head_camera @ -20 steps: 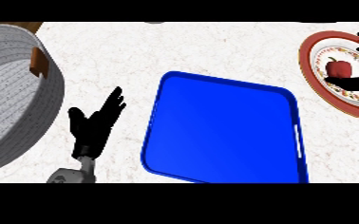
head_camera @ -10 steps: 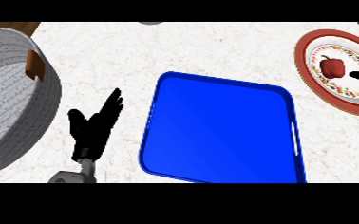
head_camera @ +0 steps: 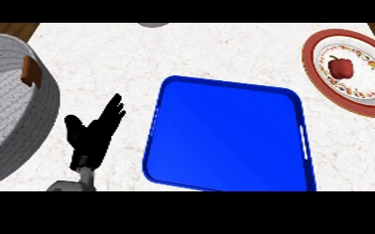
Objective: Pick the bell pepper from the tray and place it in the plate
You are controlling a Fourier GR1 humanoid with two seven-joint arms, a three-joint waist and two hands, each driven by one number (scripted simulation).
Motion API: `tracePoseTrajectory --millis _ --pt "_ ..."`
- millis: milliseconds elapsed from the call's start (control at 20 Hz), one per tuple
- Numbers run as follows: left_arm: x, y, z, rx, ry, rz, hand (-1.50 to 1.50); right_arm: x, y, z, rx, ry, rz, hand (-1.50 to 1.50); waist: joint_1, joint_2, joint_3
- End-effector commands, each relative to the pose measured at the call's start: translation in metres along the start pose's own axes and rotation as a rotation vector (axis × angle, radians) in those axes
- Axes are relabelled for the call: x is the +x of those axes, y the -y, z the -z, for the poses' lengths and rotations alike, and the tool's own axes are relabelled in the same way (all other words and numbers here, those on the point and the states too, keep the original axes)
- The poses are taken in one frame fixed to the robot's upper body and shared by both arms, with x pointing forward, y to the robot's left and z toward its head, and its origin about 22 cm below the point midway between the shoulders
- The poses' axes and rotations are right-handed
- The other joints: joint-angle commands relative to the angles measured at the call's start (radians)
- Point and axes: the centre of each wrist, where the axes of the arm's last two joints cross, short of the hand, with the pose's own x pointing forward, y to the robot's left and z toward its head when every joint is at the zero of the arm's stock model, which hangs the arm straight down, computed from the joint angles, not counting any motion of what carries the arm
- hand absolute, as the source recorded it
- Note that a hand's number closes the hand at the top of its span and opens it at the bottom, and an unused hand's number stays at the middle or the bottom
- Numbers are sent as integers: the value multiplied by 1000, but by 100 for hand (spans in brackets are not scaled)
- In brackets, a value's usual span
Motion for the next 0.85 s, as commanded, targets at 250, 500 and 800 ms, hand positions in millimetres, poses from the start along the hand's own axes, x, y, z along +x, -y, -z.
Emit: tracePoseTrajectory --millis 250,500,800 --pt "-20 5 -7 12 -69 -2 0 -7 38 -42 139 7 -42 -150 -12 -3 -5" --pt "-18 -8 -8 8 -67 0 0 -6 50 -54 129 -8 -99 -150 -9 -4 -4" --pt "-24 1 -11 16 -57 -8 0 -20 56 -79 160 -20 -106 -150 -21 -8 -4"
